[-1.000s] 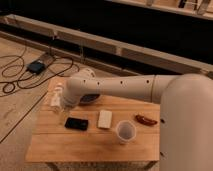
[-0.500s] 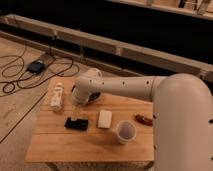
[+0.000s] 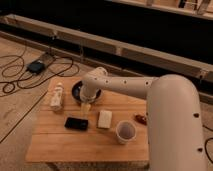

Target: Pick up the ceramic bowl

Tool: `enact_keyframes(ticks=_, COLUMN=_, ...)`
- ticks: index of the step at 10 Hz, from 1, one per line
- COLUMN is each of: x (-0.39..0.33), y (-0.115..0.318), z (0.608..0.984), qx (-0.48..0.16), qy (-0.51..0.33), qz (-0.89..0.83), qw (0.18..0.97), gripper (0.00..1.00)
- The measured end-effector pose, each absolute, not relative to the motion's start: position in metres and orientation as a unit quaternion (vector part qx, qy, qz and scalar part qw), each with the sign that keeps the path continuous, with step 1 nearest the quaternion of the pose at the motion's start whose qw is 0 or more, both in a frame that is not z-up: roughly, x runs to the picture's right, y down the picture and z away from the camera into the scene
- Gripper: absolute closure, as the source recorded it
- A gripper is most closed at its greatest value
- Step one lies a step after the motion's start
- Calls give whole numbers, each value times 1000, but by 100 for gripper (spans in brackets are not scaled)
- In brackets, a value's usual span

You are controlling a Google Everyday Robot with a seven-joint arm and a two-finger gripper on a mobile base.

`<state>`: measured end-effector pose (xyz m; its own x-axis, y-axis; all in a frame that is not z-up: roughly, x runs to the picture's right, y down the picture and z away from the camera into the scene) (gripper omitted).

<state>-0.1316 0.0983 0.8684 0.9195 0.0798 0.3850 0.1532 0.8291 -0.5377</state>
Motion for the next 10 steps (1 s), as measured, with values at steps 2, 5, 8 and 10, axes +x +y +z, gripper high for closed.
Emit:
enact_keyframes(ticks=2, x=-124, y=93, z=885, qx=-291, qy=-196, qz=-36, qw=936, gripper=20)
enact_keyframes(ticks=5, x=-116, y=89, z=907, qx=-289, qy=-191, qz=-54, qw=936, gripper=20)
enact_keyframes(ticks=8, x=-109, y=86, z=923, qx=-287, qy=-182, qz=-66, qw=938, gripper=20)
enact_keyframes(ticks=10, x=-106, y=83, z=931, qx=-286, qy=-177, qz=-75, qw=939, gripper=21)
